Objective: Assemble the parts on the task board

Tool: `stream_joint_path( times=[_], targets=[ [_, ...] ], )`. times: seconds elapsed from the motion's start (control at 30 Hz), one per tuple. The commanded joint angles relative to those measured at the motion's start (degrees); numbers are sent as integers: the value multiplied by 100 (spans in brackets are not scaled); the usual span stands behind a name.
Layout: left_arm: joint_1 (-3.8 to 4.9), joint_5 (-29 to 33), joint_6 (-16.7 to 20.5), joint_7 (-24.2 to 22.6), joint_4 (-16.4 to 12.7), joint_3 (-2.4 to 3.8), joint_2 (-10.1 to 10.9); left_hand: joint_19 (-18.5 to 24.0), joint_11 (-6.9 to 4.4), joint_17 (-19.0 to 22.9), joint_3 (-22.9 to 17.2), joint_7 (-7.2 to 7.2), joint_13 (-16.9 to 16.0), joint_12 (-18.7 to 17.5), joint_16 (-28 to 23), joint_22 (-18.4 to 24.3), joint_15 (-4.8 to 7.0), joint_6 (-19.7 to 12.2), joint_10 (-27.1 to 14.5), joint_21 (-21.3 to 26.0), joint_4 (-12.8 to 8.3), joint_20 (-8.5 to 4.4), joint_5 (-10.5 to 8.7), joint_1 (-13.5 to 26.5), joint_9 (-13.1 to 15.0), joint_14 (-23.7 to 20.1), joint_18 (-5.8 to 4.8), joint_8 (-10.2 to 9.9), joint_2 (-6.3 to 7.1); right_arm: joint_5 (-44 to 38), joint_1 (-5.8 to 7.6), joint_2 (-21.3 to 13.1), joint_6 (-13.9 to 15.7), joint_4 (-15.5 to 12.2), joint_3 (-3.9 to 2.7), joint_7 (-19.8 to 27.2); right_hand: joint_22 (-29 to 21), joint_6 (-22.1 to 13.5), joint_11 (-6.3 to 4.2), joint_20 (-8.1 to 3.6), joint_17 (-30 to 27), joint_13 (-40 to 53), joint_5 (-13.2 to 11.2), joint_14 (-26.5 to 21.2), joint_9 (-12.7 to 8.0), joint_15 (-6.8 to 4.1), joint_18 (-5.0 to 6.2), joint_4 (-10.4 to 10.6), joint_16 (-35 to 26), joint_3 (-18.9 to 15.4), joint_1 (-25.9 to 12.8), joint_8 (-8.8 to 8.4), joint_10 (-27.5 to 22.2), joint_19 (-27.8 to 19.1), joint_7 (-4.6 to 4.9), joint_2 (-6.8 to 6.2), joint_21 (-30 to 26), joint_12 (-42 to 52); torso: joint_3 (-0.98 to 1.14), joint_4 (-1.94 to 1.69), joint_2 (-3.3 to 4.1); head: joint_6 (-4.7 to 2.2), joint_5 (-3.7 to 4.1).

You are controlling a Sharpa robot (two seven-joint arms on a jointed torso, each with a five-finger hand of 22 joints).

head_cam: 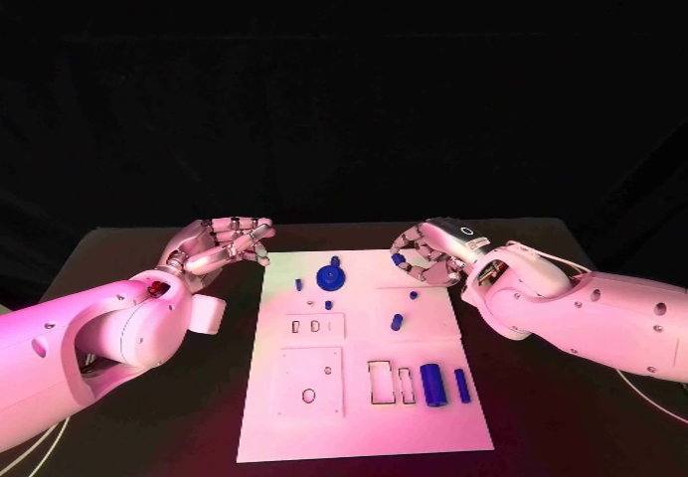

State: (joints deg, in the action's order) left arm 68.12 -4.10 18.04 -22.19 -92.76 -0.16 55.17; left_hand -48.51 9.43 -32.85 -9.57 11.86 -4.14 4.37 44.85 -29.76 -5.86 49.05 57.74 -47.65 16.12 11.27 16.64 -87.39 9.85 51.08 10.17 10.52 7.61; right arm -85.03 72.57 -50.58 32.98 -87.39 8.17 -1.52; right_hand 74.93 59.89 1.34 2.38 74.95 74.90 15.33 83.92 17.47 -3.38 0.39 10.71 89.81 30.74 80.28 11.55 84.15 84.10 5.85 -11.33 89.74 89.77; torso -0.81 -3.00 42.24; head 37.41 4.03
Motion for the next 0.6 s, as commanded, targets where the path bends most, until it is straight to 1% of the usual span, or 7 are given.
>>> stream_joint_path(
  times=[0.03,0.17,0.3,0.43,0.47,0.53,0.6],
  targets=[
    [0,17,-77,-41,13,3,-8,25,-12,5,-33,7,-3,26,34,-5,2,-27,-31,-16,0,5,-32,-47,5,-52,27,-24,-3,1826,-38,7,317,-163,-5,915,1507,-27,41,61,1505,1510,39,608,207,59,-39,-45,19,-12,-59,208,585,590,39,10,26,23,5,2,5,-19,-29],
    [-2,17,-78,-45,46,3,-17,25,-12,5,-33,7,-3,26,34,-5,2,-27,-31,-16,0,5,-32,-47,5,-52,27,-24,-3,2823,-126,78,323,-381,-11,1274,1507,-68,59,97,1505,1510,93,608,226,102,-39,-75,19,-47,-103,220,585,590,59,23,26,23,-6,-1,2,-25,-85],
    [-10,17,-81,-47,90,2,-41,25,-12,5,-33,7,-3,26,34,-5,2,-27,-31,-16,0,5,-32,-47,5,-52,27,-24,-3,3418,-199,178,287,-463,-15,1436,1507,-105,71,127,1505,1510,158,608,242,133,-39,-108,19,-81,-135,230,585,590,72,33,26,23,-8,-6,-17,12,-163],
    [-15,17,-82,-49,121,2,-54,25,-12,5,-33,7,-3,26,34,-5,2,-27,-31,-16,0,5,-32,-47,5,-52,27,-24,-3,3888,-300,324,218,-503,-17,1548,1507,-116,78,138,1505,1510,189,608,250,142,-39,-119,19,-98,-155,238,585,590,80,36,26,23,-12,-13,-20,28,-242],
    [-16,17,-82,-50,134,2,-60,35,-11,10,-37,11,-2,27,39,-13,1,-32,-35,-28,-4,6,-31,-52,7,-55,27,-26,1,3961,-331,362,203,-500,-17,1565,1507,-119,80,141,1505,1510,193,608,252,144,-39,-121,19,-103,-160,239,585,590,81,36,26,23,-15,-14,-23,46,-293],
    [-18,17,-82,-52,158,1,-74,35,-11,10,-37,11,-2,27,39,-13,1,-32,-35,-28,-4,6,-31,-52,7,-55,27,-26,1,4122,-415,461,158,-473,-17,1598,1507,-123,81,143,1505,1510,197,608,253,147,-39,-122,19,-108,-166,240,585,590,83,37,26,23,-17,-10,-35,78,-346],
    [-19,19,-82,-52,174,1,-83,35,-11,10,-37,11,-2,27,39,-13,1,-32,-35,-28,-4,6,-31,-52,7,-55,27,-26,1,4214,-476,538,124,-440,-18,1613,1507,-123,81,143,1505,1510,197,608,253,147,-39,-122,19,-108,-166,240,585,590,83,37,26,23,-16,-8,-34,86,-372]
  ],
)
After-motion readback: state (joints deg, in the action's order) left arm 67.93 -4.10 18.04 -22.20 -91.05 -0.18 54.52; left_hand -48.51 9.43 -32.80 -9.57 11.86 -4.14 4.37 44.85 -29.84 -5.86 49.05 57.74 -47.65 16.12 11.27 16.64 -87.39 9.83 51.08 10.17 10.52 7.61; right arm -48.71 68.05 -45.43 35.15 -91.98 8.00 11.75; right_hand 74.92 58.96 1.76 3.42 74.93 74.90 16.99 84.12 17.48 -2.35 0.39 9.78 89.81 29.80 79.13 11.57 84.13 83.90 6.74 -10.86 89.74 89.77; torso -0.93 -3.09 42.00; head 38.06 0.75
